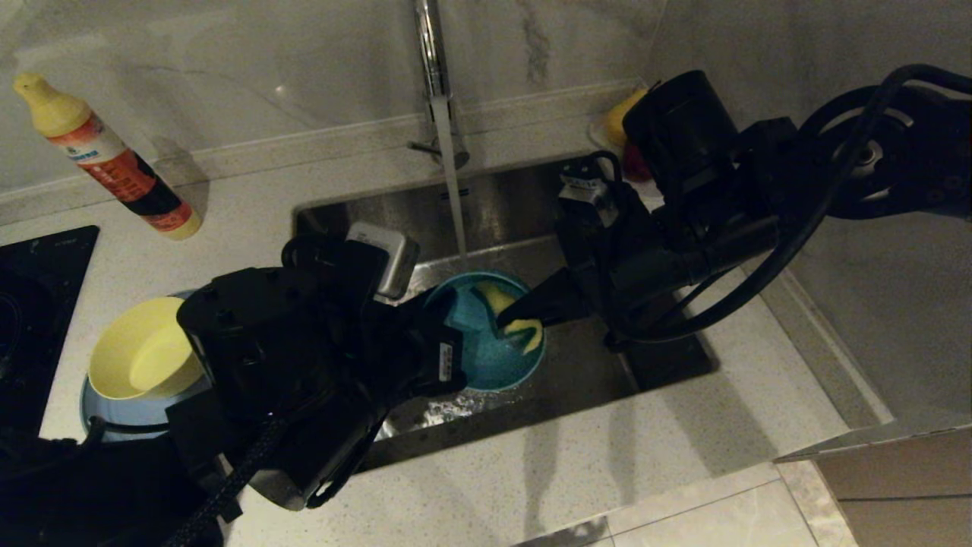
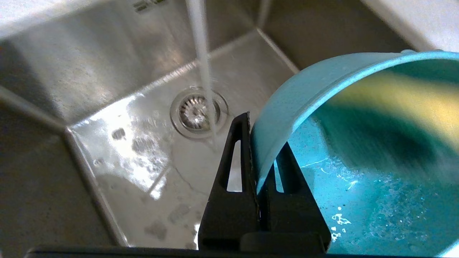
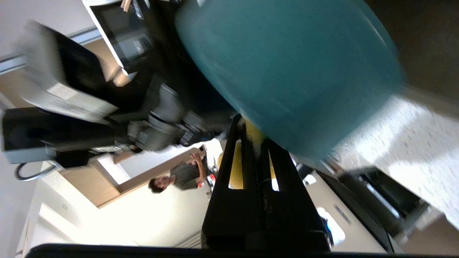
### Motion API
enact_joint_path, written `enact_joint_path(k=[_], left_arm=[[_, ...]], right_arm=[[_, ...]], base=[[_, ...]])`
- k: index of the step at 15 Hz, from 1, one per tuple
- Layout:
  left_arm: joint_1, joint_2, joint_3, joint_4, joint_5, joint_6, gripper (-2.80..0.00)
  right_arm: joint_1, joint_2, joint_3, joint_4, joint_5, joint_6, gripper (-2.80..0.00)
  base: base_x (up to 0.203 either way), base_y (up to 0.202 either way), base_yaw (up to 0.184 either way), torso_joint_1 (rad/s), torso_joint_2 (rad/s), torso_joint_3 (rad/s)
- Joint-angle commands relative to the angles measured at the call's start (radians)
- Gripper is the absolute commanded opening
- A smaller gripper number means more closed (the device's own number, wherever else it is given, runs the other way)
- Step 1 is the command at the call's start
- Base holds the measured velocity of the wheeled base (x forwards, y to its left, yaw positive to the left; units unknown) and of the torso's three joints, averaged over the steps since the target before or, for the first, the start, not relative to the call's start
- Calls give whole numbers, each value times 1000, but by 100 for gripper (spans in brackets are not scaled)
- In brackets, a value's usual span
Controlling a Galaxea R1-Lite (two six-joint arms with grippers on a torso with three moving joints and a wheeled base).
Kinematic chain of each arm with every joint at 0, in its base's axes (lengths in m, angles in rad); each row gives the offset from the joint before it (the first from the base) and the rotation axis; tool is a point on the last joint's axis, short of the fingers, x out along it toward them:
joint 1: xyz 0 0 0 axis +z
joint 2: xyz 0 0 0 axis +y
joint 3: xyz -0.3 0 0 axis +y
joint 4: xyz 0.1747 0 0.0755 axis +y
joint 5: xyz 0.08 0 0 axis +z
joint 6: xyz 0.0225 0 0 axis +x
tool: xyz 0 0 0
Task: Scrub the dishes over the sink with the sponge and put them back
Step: Wipe the bowl
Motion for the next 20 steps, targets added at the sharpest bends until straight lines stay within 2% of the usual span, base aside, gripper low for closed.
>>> enact_joint_path(k=[1, 6, 8, 14, 20], left_arm=[[-15, -5, 28, -12, -2, 20, -280], [-18, 84, 29, -150, -1, 41, -280], [-18, 93, 31, -197, 0, 48, -280], [13, 55, 32, -197, 9, 48, -280], [22, 57, 35, -196, 63, 66, -280]], right_arm=[[6, 13, -1, -23, 1, 11, -280], [12, 33, -1, -27, 1, 11, -280], [11, 32, 0, -21, -24, 11, -280], [17, 4, 3, 56, -44, 11, -280], [28, -32, 1, 76, -44, 11, -280]], base=[[0, 0, 0, 0, 0, 0], [0, 0, 0, 0, 0, 0], [0, 0, 0, 0, 0, 0], [0, 0, 0, 0, 0, 0], [0, 0, 0, 0, 0, 0]])
